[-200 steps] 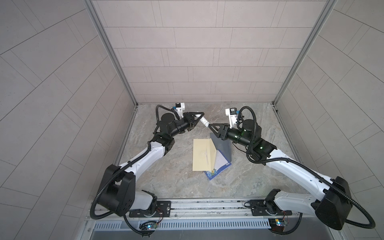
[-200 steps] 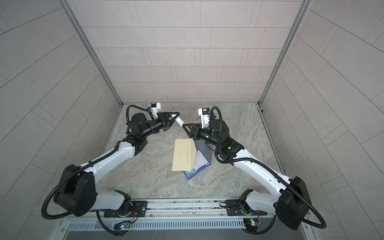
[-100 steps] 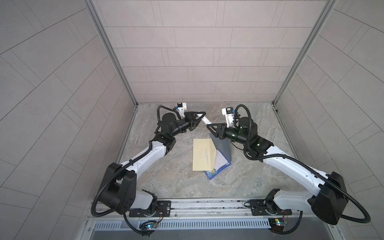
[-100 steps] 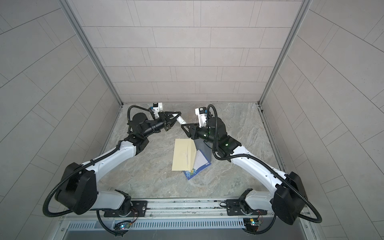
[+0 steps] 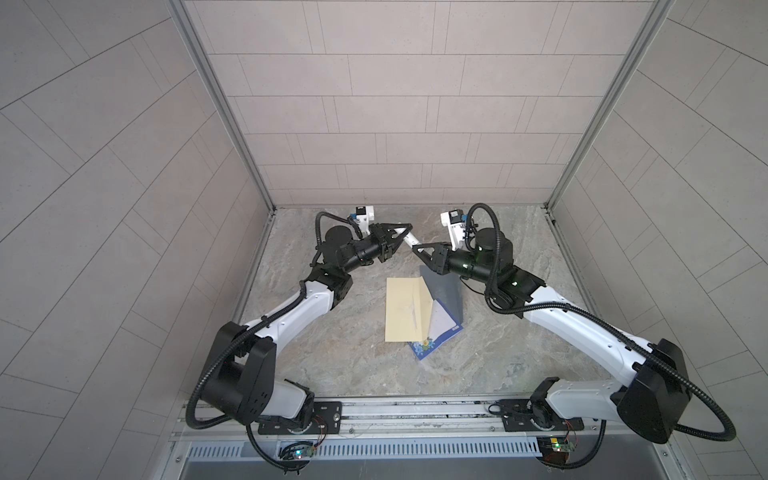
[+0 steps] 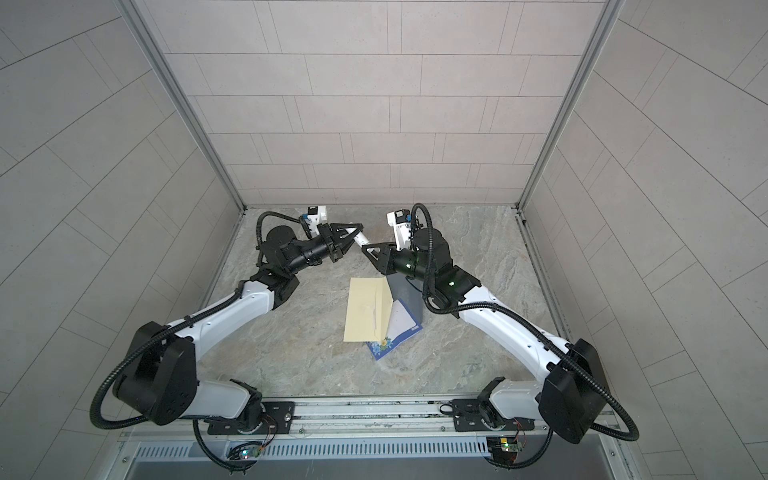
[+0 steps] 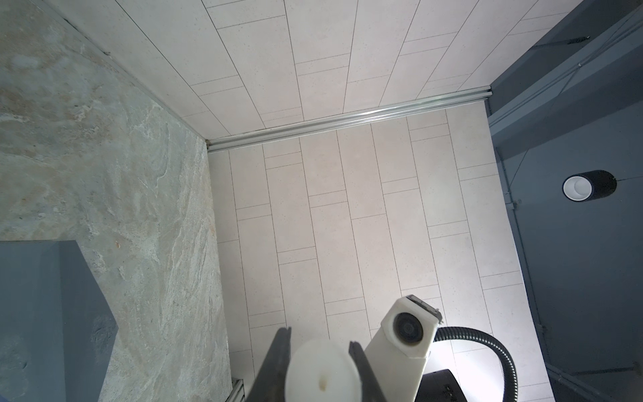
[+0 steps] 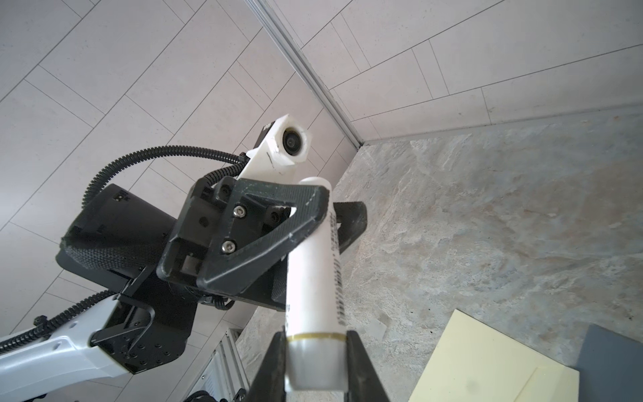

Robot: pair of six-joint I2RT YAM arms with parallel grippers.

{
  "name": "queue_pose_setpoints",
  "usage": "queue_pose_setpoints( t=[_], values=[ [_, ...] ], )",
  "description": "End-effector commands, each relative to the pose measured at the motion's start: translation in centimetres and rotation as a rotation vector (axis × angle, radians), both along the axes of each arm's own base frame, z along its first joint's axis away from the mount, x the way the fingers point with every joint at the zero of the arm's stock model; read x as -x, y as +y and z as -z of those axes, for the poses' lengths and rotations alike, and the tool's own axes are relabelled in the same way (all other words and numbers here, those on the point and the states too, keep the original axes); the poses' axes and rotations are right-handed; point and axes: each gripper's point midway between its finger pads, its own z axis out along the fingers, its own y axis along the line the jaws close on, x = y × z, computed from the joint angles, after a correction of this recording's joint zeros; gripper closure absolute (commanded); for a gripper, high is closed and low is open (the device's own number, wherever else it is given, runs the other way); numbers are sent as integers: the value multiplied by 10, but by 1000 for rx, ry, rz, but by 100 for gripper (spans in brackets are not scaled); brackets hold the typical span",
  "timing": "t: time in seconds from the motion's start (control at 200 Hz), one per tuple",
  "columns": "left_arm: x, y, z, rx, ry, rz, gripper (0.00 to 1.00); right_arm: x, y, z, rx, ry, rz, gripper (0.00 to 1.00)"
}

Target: Place the letter into the envelope and seal it

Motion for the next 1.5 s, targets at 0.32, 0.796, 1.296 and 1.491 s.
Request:
queue_pose_setpoints(
  t=[0.32,0.796,1.296,1.491],
  values=[
    [87,-10,-109,90,-714,306,100,51,11,-83,-454,-83,-358,100],
    [41,-9,-61,-350,-422,158,100,41,-2,-27,382,-153,6,45],
    [25,0,-6,-509,-88,123,100,27,19,-11,462,-144,-18,53],
    [20,0,-4,-510,-77,104,100,24,27,8,522,-109,-11,55]
  ],
)
